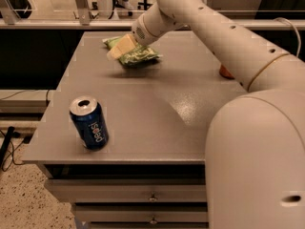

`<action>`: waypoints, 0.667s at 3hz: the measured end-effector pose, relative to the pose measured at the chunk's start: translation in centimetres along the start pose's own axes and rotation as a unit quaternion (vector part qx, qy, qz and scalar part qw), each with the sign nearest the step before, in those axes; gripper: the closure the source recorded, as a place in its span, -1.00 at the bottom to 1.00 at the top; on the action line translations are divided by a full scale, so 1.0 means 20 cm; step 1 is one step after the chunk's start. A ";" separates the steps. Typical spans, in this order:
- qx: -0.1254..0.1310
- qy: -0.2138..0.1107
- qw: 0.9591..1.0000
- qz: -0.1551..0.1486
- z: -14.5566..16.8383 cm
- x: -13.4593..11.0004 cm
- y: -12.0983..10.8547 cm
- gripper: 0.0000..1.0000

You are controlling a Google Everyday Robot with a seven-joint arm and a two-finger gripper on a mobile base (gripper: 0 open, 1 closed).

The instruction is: Pick green jalapeno chip bag

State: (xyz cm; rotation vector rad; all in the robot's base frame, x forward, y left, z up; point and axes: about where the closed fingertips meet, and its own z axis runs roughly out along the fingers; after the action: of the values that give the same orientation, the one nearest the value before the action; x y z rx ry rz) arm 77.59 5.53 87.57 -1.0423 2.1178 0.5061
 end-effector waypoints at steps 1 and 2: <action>0.002 0.014 0.999 0.035 0.09 0.03 -0.04 -0.53; 0.010 0.022 0.998 0.057 0.11 0.07 -0.07 -0.05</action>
Offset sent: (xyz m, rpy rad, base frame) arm 0.0181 -0.0134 -0.0317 0.0014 0.1114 -0.1442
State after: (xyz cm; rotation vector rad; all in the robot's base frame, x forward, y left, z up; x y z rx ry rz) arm 79.13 5.31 85.05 -0.9333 2.2267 0.5187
